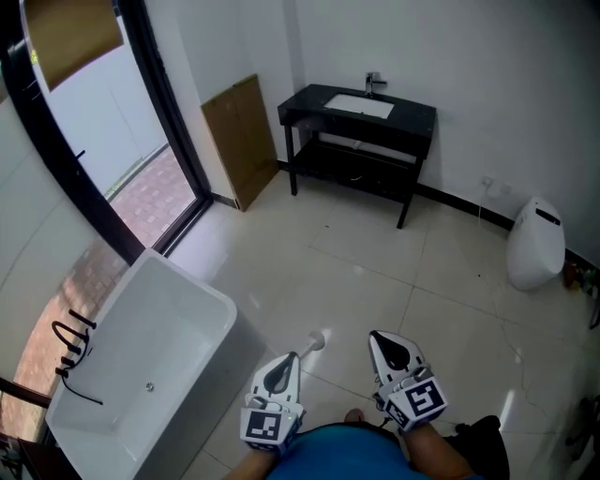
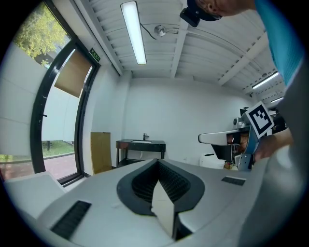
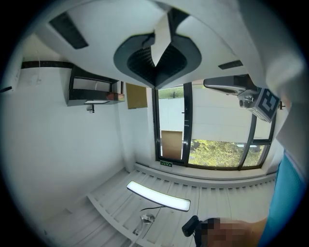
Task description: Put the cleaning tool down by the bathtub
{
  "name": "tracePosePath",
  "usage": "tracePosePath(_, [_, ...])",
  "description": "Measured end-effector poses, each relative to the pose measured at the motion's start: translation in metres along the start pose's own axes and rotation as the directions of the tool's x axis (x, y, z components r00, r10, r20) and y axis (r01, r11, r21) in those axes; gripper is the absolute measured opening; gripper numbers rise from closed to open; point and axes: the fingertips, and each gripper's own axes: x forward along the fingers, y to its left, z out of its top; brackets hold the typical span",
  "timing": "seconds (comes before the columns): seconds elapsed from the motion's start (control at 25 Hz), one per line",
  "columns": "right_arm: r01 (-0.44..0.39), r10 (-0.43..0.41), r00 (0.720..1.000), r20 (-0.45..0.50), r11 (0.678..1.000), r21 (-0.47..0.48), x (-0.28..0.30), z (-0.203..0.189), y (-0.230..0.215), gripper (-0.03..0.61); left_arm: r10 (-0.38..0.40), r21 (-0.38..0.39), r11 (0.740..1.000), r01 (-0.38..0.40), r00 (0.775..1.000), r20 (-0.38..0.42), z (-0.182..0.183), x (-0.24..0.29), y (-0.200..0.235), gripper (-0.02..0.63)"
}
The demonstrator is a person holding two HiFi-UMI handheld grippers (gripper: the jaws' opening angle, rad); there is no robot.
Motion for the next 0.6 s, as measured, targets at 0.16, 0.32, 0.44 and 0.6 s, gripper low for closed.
tracePosePath(0.16, [-0.001, 0.001, 1.000, 0.000, 1.000, 0.002, -0.002, -0.001, -0.003, -0.020, 0.003, 0.021, 1.000, -0.003, 1.000, -0.004, 0.001, -0.003, -0.003, -0.002])
tracePosePath(0.32, [-0.005, 0.005, 1.000, 0.002, 1.000, 0.005, 0.000, -0.003, 0.004, -0.020, 0.017, 0.006, 1.000, -0.017, 1.000, -0.007, -0.003, -0.012, 0.004, -0.002])
tracePosePath(0.44, [-0.007, 0.007, 1.000, 0.001, 1.000, 0.003, 0.004, -0.001, 0.012, -0.020, 0.021, 0.013, 1.000, -0.021, 1.000, -0.004, 0.000, -0.017, 0.012, -0.002])
tracePosePath(0.6, [-0.012, 0.012, 1.000, 0.006, 1.000, 0.001, 0.008, 0.002, 0.022, -0.020, 0.018, 0.043, 0.999, -0.017, 1.000, -0.010, 0.006, -0.022, 0.021, -0.002])
